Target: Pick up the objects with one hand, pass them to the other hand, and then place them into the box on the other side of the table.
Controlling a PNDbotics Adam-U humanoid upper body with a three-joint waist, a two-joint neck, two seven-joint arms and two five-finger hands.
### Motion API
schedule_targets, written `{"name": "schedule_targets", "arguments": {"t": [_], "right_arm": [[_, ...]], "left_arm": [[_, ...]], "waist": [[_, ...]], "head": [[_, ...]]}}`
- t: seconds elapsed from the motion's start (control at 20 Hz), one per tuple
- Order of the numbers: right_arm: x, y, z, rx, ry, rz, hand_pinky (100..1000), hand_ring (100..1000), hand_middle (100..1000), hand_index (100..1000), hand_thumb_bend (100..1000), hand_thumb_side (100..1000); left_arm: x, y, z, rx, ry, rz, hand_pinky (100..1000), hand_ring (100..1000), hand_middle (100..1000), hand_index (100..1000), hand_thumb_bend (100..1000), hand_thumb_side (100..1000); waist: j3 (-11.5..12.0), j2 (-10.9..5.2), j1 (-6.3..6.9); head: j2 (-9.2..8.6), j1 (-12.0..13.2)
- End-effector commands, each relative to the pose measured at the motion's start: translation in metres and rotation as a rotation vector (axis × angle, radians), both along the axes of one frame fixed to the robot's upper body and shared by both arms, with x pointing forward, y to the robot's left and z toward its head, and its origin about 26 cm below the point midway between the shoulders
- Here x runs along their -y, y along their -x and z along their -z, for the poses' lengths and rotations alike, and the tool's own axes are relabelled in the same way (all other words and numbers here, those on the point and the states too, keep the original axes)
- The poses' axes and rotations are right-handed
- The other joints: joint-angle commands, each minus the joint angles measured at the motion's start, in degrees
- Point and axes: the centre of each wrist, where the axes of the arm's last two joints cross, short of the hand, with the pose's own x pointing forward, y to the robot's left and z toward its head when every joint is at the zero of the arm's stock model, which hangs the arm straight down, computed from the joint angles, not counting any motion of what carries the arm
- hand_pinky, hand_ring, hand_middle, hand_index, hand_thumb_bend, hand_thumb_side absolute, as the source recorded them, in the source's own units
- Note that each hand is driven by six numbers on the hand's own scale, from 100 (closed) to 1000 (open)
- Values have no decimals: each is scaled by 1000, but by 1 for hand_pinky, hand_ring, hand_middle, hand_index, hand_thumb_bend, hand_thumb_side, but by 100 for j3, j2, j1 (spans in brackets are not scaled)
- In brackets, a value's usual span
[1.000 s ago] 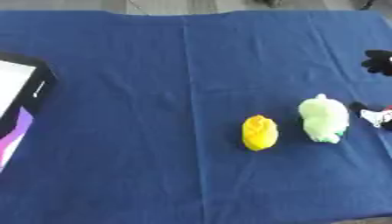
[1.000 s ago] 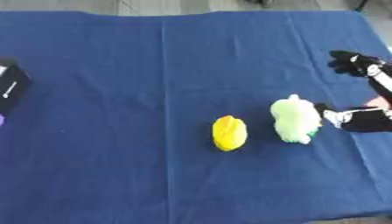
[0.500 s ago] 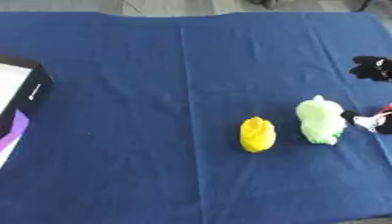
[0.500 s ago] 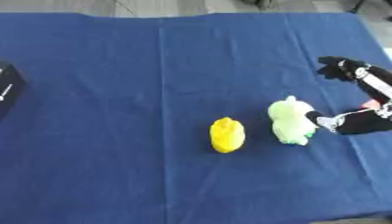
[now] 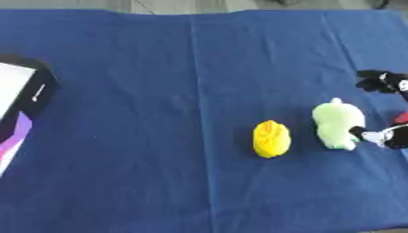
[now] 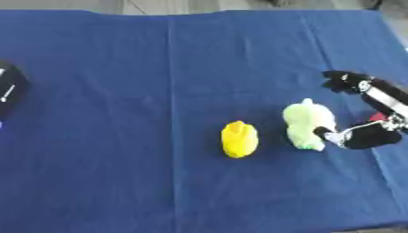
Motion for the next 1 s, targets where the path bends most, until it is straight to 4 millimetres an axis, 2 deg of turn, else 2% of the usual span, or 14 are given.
{"name": "schedule_targets", "arguments": {"t": [0.05, 0.5, 1.0], "right_arm": [[-1, 1, -3, 14, 35, 25, 943, 894, 848, 973, 417, 100], [-4, 2, 7, 21, 73, 95, 947, 902, 859, 972, 428, 100], [-8, 2, 13, 5, 126, 137, 953, 914, 871, 975, 429, 100]], "left_arm": [[0, 2, -10, 36, -15, 10, 891, 731, 778, 865, 212, 979], [3, 1, -12, 42, -10, 20, 891, 730, 776, 864, 211, 984], [5, 1, -15, 52, -6, 26, 891, 729, 774, 863, 212, 981]], "waist": [[15, -61, 17], [67, 47, 50], [110, 87, 51]], "head": [[-47, -6], [-113, -40], [-194, -55]]}}
